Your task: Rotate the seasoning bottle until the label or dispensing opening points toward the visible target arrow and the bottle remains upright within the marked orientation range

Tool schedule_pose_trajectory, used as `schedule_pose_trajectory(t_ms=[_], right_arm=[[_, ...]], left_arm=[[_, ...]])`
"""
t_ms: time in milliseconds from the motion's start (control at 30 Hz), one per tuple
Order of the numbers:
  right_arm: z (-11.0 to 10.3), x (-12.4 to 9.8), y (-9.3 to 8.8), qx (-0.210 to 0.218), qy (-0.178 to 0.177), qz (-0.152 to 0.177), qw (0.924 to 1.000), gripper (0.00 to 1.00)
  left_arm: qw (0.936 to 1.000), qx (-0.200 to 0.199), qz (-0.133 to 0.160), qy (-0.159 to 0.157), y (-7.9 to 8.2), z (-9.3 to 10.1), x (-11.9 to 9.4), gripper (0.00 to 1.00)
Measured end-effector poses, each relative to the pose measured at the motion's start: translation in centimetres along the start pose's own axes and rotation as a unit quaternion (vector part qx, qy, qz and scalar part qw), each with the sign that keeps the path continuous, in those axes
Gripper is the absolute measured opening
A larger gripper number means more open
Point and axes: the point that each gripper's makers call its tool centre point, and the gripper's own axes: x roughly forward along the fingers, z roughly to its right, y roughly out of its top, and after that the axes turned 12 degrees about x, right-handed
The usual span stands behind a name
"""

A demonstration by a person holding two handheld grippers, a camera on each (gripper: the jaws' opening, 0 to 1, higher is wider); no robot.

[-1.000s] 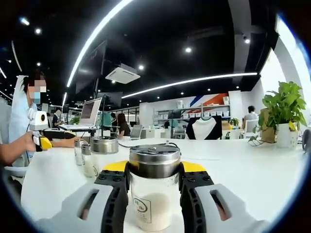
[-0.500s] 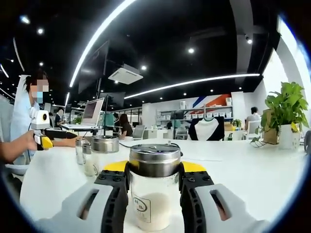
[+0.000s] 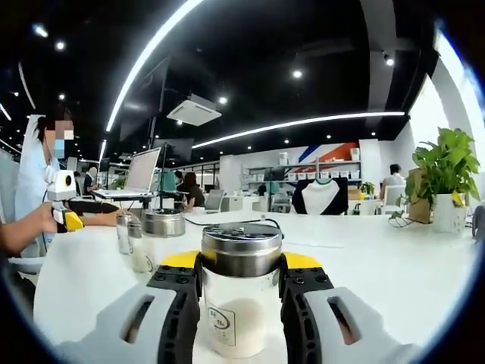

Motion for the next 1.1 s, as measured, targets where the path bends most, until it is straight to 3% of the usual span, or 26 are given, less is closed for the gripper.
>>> schedule_pose_trajectory(t_ms=[1000,1067,1100], right_arm=[[0.07,0.13,-0.07,-0.001,0.000,0.014,0.9999,0.38],[0.11,0.10,-0.53,-0.023,-0.005,0.000,0.9997,0.38],[0.30,0.05,-0.95,-0.055,-0.011,-0.015,0.9983,0.40]], left_arm=[[1.0000,0.005,-0.001,0.004,0.20,-0.18,-0.25,1.00],[1.0000,0.004,0.001,0.002,0.26,-0.06,-0.20,1.00],[1.0000,0.002,0.002,0.001,0.27,-0.02,-0.18,1.00]])
